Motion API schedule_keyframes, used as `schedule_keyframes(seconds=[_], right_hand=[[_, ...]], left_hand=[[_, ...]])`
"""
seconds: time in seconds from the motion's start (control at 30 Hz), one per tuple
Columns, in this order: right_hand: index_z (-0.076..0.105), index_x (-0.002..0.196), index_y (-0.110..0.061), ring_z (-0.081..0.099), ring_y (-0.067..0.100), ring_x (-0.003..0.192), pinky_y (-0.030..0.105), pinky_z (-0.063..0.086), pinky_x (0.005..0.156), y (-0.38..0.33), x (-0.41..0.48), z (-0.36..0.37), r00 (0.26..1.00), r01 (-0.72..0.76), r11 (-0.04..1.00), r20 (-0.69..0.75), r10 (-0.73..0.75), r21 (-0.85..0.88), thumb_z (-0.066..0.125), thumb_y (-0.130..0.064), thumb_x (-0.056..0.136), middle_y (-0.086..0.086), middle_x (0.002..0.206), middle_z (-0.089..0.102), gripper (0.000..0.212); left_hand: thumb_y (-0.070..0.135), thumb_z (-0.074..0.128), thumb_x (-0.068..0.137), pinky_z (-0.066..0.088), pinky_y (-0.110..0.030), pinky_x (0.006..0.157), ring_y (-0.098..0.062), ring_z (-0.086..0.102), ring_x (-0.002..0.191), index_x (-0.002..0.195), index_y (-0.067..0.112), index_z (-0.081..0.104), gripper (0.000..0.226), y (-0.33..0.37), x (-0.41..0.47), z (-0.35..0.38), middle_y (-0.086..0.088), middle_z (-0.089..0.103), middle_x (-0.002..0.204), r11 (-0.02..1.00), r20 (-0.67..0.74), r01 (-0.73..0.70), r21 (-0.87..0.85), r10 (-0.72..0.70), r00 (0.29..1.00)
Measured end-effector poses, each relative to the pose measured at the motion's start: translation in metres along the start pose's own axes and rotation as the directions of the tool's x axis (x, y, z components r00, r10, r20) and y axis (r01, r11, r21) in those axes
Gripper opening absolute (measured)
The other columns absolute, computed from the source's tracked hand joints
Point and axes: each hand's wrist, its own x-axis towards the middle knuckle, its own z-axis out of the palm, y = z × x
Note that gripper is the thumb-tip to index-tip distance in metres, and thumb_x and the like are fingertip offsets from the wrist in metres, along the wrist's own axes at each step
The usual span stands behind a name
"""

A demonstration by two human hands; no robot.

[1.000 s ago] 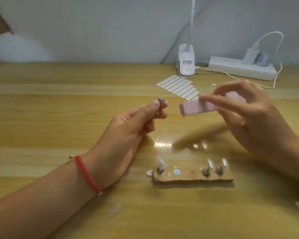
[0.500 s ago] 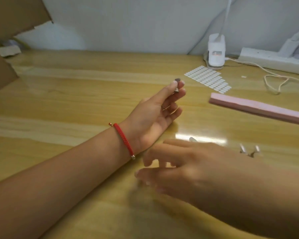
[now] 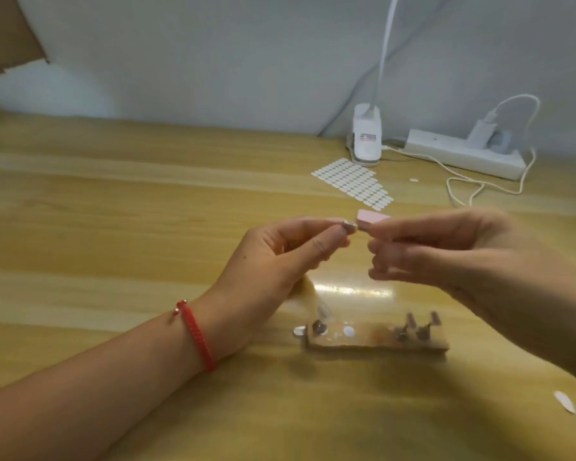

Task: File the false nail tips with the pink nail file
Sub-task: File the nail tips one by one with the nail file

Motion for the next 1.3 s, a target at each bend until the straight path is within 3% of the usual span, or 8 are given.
schedule_keyframes(seconds=[0.07, 0.17, 0.3, 0.4, 0.6, 0.87, 1.0, 1.3], right_hand=[[0.081, 0.084, -0.02, 0.074, 0.018, 0.07, 0.02, 0.058, 0.065, 0.006, 0.0, -0.004, 0.994, -0.076, 0.987, -0.062, 0.086, 0.143, 0.077, -0.02, 0.049, 0.01, 0.082, 0.076, 0.035], [0.081, 0.075, -0.014, 0.071, 0.016, 0.06, 0.021, 0.057, 0.06, 0.014, 0.002, -0.007, 0.99, -0.101, 0.979, -0.08, 0.117, 0.179, 0.079, -0.018, 0.047, 0.011, 0.073, 0.074, 0.028], [0.08, 0.072, -0.014, 0.072, 0.017, 0.062, 0.021, 0.057, 0.062, 0.02, 0.002, -0.011, 0.992, -0.091, 0.976, -0.067, 0.106, 0.2, 0.078, -0.017, 0.05, 0.01, 0.072, 0.075, 0.022], [0.08, 0.072, -0.017, 0.073, 0.019, 0.064, 0.022, 0.058, 0.064, 0.023, 0.0, -0.01, 0.996, -0.076, 0.982, -0.032, 0.082, 0.172, 0.08, -0.017, 0.051, 0.012, 0.076, 0.076, 0.02], [0.079, 0.07, -0.019, 0.074, 0.019, 0.067, 0.022, 0.058, 0.066, 0.025, 0.0, -0.01, 0.998, 0.0, 0.988, -0.057, 0.009, 0.157, 0.079, -0.018, 0.052, 0.008, 0.073, 0.075, 0.017], [0.077, 0.067, -0.018, 0.073, 0.018, 0.068, 0.024, 0.058, 0.068, 0.03, 0.002, -0.006, 0.999, -0.002, 0.973, -0.041, 0.012, 0.23, 0.077, -0.015, 0.055, 0.006, 0.072, 0.074, 0.013], [0.077, 0.066, -0.02, 0.073, 0.017, 0.07, 0.025, 0.058, 0.069, 0.03, 0.002, -0.006, 0.999, -0.012, 0.968, -0.027, 0.019, 0.25, 0.076, -0.015, 0.056, 0.006, 0.074, 0.074, 0.011], [0.077, 0.067, -0.015, 0.074, 0.017, 0.067, 0.018, 0.057, 0.062, 0.025, -0.002, 0.001, 0.987, 0.093, 0.992, -0.136, -0.082, 0.082, 0.076, -0.018, 0.055, 0.007, 0.07, 0.074, 0.012]], left_hand=[[0.035, 0.068, 0.07, 0.048, -0.008, 0.063, 0.007, 0.063, 0.075, 0.09, 0.023, 0.077, 0.025, 0.002, -0.003, 0.002, 0.011, 0.074, 0.083, 1.0, 0.029, -0.028, 0.0, 0.028, 0.999], [0.033, 0.069, 0.068, 0.048, -0.01, 0.058, 0.004, 0.064, 0.07, 0.088, 0.02, 0.077, 0.025, 0.002, -0.006, 0.004, 0.008, 0.073, 0.078, 0.999, 0.06, -0.029, 0.032, 0.027, 0.998], [0.027, 0.067, 0.072, 0.052, -0.015, 0.067, -0.003, 0.066, 0.074, 0.088, 0.018, 0.076, 0.021, 0.004, -0.008, 0.009, 0.004, 0.075, 0.082, 0.985, 0.112, -0.103, 0.136, 0.088, 0.99], [0.031, 0.067, 0.07, 0.055, -0.026, 0.077, -0.02, 0.069, 0.086, 0.089, 0.022, 0.076, 0.023, 0.004, -0.01, 0.009, 0.002, 0.076, 0.089, 0.97, 0.095, -0.127, 0.207, 0.109, 0.99], [0.034, 0.07, 0.062, 0.051, -0.014, 0.065, -0.004, 0.064, 0.072, 0.082, 0.022, 0.078, 0.025, 0.008, -0.009, 0.01, 0.006, 0.076, 0.081, 0.982, 0.023, -0.074, 0.174, 0.071, 0.997], [0.038, 0.071, 0.064, 0.054, -0.032, 0.073, -0.022, 0.064, 0.078, 0.086, 0.027, 0.077, 0.025, 0.008, -0.01, 0.007, -0.006, 0.073, 0.091, 0.968, 0.039, -0.094, 0.234, 0.087, 0.995], [0.037, 0.072, 0.063, 0.054, -0.031, 0.075, -0.02, 0.065, 0.082, 0.084, 0.027, 0.077, 0.024, 0.007, -0.009, 0.007, 0.0, 0.074, 0.088, 0.964, 0.042, -0.108, 0.242, 0.1, 0.994], [0.04, 0.071, 0.061, 0.053, -0.024, 0.073, -0.013, 0.063, 0.082, 0.082, 0.026, 0.077, 0.026, 0.005, -0.007, 0.006, 0.003, 0.074, 0.088, 0.964, 0.043, -0.117, 0.237, 0.11, 0.993]])
